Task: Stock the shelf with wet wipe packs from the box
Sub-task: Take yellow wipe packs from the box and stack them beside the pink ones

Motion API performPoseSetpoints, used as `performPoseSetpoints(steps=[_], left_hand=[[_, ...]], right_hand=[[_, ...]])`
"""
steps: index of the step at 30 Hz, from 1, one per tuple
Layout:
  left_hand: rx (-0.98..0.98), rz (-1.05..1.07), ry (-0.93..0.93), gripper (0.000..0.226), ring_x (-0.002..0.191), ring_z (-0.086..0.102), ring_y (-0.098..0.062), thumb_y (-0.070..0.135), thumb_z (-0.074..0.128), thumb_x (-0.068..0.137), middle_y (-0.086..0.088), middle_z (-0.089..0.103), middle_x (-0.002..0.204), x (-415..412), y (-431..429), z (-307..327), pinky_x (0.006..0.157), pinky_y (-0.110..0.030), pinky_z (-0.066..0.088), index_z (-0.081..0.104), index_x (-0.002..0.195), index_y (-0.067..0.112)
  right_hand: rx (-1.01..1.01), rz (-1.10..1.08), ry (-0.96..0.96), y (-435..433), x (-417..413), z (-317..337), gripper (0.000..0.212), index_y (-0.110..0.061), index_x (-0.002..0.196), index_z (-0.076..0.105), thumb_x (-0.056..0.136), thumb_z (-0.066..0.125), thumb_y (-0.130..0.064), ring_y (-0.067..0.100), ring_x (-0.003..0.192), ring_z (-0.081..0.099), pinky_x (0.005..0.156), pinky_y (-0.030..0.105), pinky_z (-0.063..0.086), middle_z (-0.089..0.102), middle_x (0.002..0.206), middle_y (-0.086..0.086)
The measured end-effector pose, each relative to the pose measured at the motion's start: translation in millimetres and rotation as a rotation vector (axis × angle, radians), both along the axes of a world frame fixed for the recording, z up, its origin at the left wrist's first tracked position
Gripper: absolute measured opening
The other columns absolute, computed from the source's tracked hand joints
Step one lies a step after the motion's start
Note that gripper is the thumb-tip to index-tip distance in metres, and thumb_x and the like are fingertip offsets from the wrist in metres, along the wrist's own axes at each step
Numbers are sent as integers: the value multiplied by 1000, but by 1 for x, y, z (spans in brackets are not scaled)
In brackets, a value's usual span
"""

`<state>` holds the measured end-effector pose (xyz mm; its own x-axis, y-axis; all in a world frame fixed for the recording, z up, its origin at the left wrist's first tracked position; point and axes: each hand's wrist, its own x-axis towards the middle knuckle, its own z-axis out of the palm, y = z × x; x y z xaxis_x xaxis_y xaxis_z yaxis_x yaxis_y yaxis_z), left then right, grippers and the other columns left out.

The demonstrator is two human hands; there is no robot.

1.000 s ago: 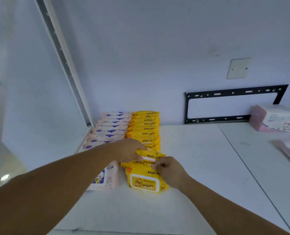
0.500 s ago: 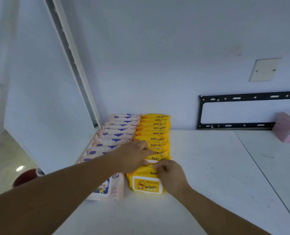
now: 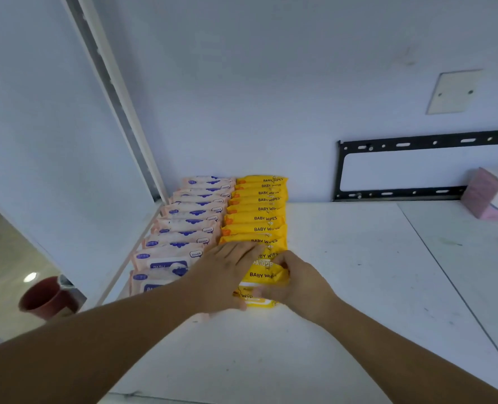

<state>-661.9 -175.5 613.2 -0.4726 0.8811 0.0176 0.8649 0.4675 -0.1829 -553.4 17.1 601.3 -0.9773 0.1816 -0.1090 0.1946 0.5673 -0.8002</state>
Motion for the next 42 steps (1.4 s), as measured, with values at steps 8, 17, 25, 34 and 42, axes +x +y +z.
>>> performPoseSetpoints(steps=[8,17,25,34,42], left_hand=[[-9,-24,-11,119,153,12,-21,76,63,73,-2,11,166,-11,-7,0,117,-36,-6,2,158,21],[-26,-20,-1,120,153,10,-21,80,60,71,-1,10,166,-17,-11,6,122,-40,0,2,158,22],[-124,169,-62,139,151,-18,-12,90,59,57,6,-18,165,-21,-112,36,116,-29,-16,-15,156,27],[-130,89,102,127,150,21,-31,68,72,53,-14,23,163,-33,-138,9,121,-46,20,22,156,14],[-5,89,136,101,142,41,-34,36,89,53,-13,40,156,-44,-134,-5,112,-54,38,48,144,16]], right_hand=[[264,-79,-2,-11,-4,-19,67,-32,120,44,72,71,-69,11,99,60,82,35,56,59,109,-15],[302,-85,-8,-14,-13,-19,64,-28,120,43,76,68,-67,15,101,62,83,38,56,60,113,-10],[272,-84,-41,-15,-11,-18,64,-30,119,45,74,69,-68,13,102,62,84,37,57,61,114,-12],[310,-200,-134,-30,-3,-13,61,-31,111,46,70,68,-71,13,100,61,86,39,55,60,108,-12],[359,-394,-161,-57,11,-9,62,-23,109,50,71,71,-67,21,100,59,87,42,52,59,106,-4]])
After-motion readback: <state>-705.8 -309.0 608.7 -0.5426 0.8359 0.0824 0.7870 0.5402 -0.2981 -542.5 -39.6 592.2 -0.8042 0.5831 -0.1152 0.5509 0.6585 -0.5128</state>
